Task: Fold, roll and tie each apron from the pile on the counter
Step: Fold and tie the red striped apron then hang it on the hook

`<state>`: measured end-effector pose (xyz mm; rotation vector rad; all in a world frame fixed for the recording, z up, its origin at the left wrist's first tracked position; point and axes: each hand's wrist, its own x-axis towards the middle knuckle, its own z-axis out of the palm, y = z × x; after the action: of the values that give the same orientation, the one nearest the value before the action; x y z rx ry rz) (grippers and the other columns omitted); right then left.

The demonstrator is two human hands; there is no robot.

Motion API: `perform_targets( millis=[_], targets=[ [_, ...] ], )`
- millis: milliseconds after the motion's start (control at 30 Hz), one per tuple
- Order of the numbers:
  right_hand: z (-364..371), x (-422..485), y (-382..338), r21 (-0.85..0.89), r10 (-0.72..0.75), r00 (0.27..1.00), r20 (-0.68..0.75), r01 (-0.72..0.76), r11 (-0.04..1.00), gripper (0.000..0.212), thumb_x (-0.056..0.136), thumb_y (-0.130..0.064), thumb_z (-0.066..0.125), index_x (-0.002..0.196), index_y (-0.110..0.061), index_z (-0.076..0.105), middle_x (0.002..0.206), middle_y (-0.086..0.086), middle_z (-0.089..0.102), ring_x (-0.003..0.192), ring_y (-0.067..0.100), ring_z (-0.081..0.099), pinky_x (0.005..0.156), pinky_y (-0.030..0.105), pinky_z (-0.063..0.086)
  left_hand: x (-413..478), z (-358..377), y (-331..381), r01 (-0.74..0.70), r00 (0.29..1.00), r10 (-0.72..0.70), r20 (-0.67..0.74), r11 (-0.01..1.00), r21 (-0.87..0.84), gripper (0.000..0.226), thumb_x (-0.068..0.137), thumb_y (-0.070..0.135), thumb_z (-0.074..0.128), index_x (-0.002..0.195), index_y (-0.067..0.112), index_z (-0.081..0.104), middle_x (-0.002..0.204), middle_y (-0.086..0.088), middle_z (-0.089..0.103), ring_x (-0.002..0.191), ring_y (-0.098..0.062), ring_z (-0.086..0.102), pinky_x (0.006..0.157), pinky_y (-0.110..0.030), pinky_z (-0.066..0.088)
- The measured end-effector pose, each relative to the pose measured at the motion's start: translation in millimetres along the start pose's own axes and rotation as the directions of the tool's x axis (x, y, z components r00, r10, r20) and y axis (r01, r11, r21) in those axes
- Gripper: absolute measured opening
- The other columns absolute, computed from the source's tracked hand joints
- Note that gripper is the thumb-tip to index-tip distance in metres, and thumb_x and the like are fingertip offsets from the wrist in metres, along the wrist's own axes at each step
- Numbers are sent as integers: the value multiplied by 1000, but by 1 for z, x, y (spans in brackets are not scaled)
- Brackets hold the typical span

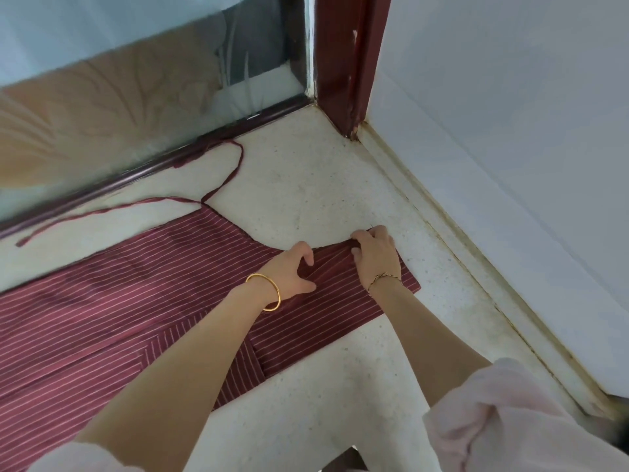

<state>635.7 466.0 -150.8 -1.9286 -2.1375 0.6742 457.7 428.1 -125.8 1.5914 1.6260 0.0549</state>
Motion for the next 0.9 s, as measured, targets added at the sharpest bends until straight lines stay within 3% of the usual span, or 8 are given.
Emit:
perform_targets(
  millis=[100,267,367,467,567,700,800,900],
  targets=[
    [1,1,-3,-18,33,999,-18,-33,999,27,95,-10,45,121,-11,55,118,10,44,106,25,44,89,33,44,-7,-5,-11,13,999,-15,38,998,58,32,80,23,70,101,24,45,99,-1,51,79,-14,49,61,-20,37],
    [3,3,-7,-21,107,994,-23,-108,994,26,96,-12,47,120,-11,54,120,12,42,109,27,43,90,34,43,-15,-13,-21,80,992,-94,79,984,160,18,83,27,66,88,9,65,93,-4,60,86,-22,60,78,-29,48],
    [6,3,-10,-27,148,989,-31,-149,989,26,96,-14,46,121,-13,54,122,12,42,110,27,42,90,35,42,-18,-17,-24,222,974,-219,57,974,-43,31,87,24,58,61,8,53,67,-6,51,67,-20,50,67,-28,40],
    [10,2,-11,-43,159,985,-63,-162,986,27,97,-16,46,123,-13,53,123,13,42,111,28,43,94,38,43,-24,-16,-34,346,913,-403,-63,848,-402,19,86,19,58,70,10,53,71,-3,52,72,-20,55,73,-28,46],
    [14,-1,-13,-62,164,983,-78,-169,984,30,97,-23,45,125,-14,51,125,13,41,113,28,42,96,40,43,-36,-10,-47,327,906,-416,-79,807,-492,26,91,25,59,71,11,48,69,-4,59,67,-19,63,78,-32,55],
    [17,-12,-15,-130,127,990,-59,-134,982,43,93,-43,47,131,-23,47,131,12,38,119,29,38,100,40,37,-44,-4,-54,303,890,-419,-178,837,-455,26,90,28,62,78,9,48,66,-8,63,53,-15,58,60,-28,57],
    [19,-18,-16,-206,91,996,-23,-94,974,53,90,-52,49,137,-29,42,138,12,33,123,32,35,103,42,33,-47,3,-56,303,881,-409,-240,875,-378,19,91,22,60,85,12,44,68,-7,62,51,-14,57,48,-21,48],
    [20,-17,-20,-286,100,995,-27,-103,953,52,91,-52,47,136,-27,41,137,14,33,121,32,37,101,40,34,-47,7,-55,336,891,-332,-309,941,-41,19,92,29,56,90,17,42,76,0,58,62,-16,56,56,-28,46]
  ],
)
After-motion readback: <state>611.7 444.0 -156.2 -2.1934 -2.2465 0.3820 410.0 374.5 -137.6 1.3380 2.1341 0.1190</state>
